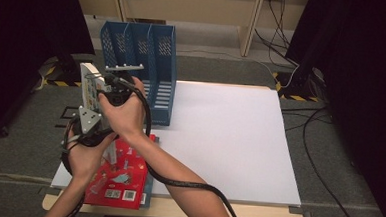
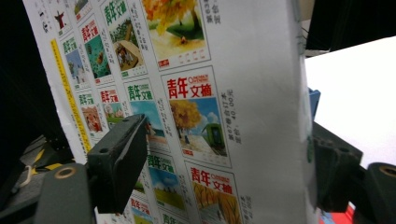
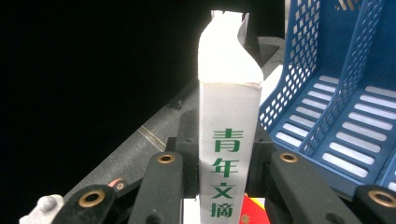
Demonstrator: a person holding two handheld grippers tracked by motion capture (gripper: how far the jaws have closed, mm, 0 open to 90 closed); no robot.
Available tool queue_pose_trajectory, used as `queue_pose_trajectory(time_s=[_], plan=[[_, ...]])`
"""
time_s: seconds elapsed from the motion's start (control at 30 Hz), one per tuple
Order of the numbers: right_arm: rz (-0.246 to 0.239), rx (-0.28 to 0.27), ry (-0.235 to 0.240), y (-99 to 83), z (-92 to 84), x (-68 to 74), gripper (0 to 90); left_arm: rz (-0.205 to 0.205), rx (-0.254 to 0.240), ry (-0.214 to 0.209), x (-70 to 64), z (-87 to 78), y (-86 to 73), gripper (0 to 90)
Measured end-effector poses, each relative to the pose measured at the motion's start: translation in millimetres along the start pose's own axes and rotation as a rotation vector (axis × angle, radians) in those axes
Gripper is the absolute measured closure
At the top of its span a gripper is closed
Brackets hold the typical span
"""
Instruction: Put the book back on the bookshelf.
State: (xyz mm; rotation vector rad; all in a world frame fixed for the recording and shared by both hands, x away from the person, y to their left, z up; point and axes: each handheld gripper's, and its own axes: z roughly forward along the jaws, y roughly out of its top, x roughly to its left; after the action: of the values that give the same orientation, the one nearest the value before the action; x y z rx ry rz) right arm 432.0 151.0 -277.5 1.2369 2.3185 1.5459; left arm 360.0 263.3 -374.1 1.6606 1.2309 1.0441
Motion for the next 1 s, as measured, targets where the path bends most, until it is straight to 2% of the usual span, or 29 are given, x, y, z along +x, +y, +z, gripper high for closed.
queue_pose_trajectory(time_s=[0.1, 0.13, 0.17, 0.3, 0.53, 0.63, 0.67, 0.7, 0.73, 0.77, 0.87, 0.93, 0.97, 1.0], plan=[[-0.001, 0.001, -0.002, 0.4, 0.3, 2.9, 73.8, 0.022, 0.003, 0.027, -0.6, 1.3, -1.2, 24.0], [-0.001, 0.0, -0.003, 0.7, 0.4, 3.6, 73.8, 0.022, 0.003, 0.027, -0.6, 1.3, -1.2, 27.3], [-0.002, 0.0, -0.002, 1.2, 0.4, 5.2, 73.8, 0.016, 0.008, 0.042, 1.3, 2.7, -3.0, 26.1], [-0.017, 0.001, -0.001, 1.4, 1.3, 7.9, 73.7, -0.022, -0.003, 0.027, 4.5, 0.2, -3.7, 28.0], [-0.044, 0.002, -0.023, 0.3, 2.6, 12.5, 73.5, -0.022, 0.005, 0.047, 1.3, -0.3, -5.2, 31.6], [-0.056, 0.014, -0.025, 0.6, 2.7, 15.1, 72.3, -0.039, 0.016, 0.043, 1.9, -3.0, -6.6, 34.8], [-0.066, 0.011, -0.025, 0.7, 2.5, 15.8, 71.1, -0.084, 0.02, 0.037, 3.9, -6.1, -7.1, 37.7], [-0.079, 0.004, -0.024, 1.7, 0.4, 19.1, 69.6, -0.103, 0.017, 0.039, 4.7, -8.2, -7.5, 44.4], [-0.079, 0.004, -0.024, 1.7, 0.4, 19.1, 69.6, -0.106, 0.018, 0.039, 4.7, -9.8, -7.5, 44.4], [-0.083, 0.006, -0.02, 1.7, 0.6, 21.2, 67.1, -0.098, 0.022, 0.045, 5.1, -12.9, -7.5, 50.1], [-0.086, 0.009, -0.011, 1.2, 1.7, 22.4, 64.3, -0.091, 0.029, 0.061, 8.3, -17.7, -9.6, 59.1], [-0.095, 0.036, -0.004, -0.8, 6.0, 24.8, 55.6, -0.083, 0.044, 0.087, 14.8, -20.9, -14.1, 69.9], [-0.091, 0.041, 0.004, -1.8, 6.9, 25.2, 54.7, -0.095, 0.054, 0.079, 23.4, -21.7, -20.7, 72.8], [-0.103, 0.042, 0.027, -3.0, 8.2, 25.0, 54.7, -0.125, 0.043, 0.046, 28.5, -21.9, -24.6, 73.2]])
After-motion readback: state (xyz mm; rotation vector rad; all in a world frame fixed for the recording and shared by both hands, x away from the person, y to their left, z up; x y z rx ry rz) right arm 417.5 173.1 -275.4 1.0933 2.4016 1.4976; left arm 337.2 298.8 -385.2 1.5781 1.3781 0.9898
